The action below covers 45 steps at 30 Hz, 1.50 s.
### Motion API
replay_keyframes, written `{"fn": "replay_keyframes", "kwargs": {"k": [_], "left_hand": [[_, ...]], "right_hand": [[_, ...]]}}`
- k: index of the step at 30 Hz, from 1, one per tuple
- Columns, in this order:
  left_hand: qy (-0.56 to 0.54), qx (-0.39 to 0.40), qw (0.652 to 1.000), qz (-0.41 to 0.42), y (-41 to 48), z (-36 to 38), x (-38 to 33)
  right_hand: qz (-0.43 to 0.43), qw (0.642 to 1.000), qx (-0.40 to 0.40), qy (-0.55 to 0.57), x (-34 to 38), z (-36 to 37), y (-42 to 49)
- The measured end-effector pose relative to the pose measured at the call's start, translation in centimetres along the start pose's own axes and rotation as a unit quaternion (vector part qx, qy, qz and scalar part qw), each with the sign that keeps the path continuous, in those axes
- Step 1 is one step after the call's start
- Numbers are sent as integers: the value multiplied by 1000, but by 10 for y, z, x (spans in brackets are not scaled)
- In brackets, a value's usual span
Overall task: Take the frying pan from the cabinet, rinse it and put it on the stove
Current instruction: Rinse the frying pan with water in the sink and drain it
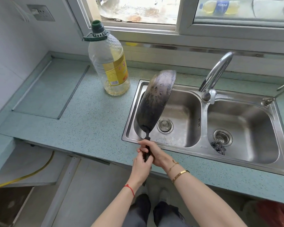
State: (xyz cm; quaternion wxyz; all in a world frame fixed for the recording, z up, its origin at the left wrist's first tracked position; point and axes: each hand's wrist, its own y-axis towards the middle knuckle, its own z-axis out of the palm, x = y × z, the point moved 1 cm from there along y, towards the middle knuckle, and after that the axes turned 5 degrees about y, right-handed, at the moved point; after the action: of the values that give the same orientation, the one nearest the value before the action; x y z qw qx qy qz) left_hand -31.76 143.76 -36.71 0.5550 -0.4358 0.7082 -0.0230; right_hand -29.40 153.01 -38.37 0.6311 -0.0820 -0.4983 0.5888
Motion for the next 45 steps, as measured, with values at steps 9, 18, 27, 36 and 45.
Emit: {"fn": "replay_keyframes", "kwargs": {"k": [9,18,27,36,45], "left_hand": [[39,-28,999,22,5,9,11],[84,-40,993,66,7,15,18],[108,-32,991,71,14,23,21],[114,-26,989,87,16,32,26],[168,-38,982,80,17,32,38]], "right_hand": [[7,1000,1,7,-4,-6,6],[27,999,13,12,-8,-20,8],[63,996,14,62,-5,-30,8],[42,998,-11,-36,-4,-40,9],[-93,983,-82,-138,0,-74,-22]]}}
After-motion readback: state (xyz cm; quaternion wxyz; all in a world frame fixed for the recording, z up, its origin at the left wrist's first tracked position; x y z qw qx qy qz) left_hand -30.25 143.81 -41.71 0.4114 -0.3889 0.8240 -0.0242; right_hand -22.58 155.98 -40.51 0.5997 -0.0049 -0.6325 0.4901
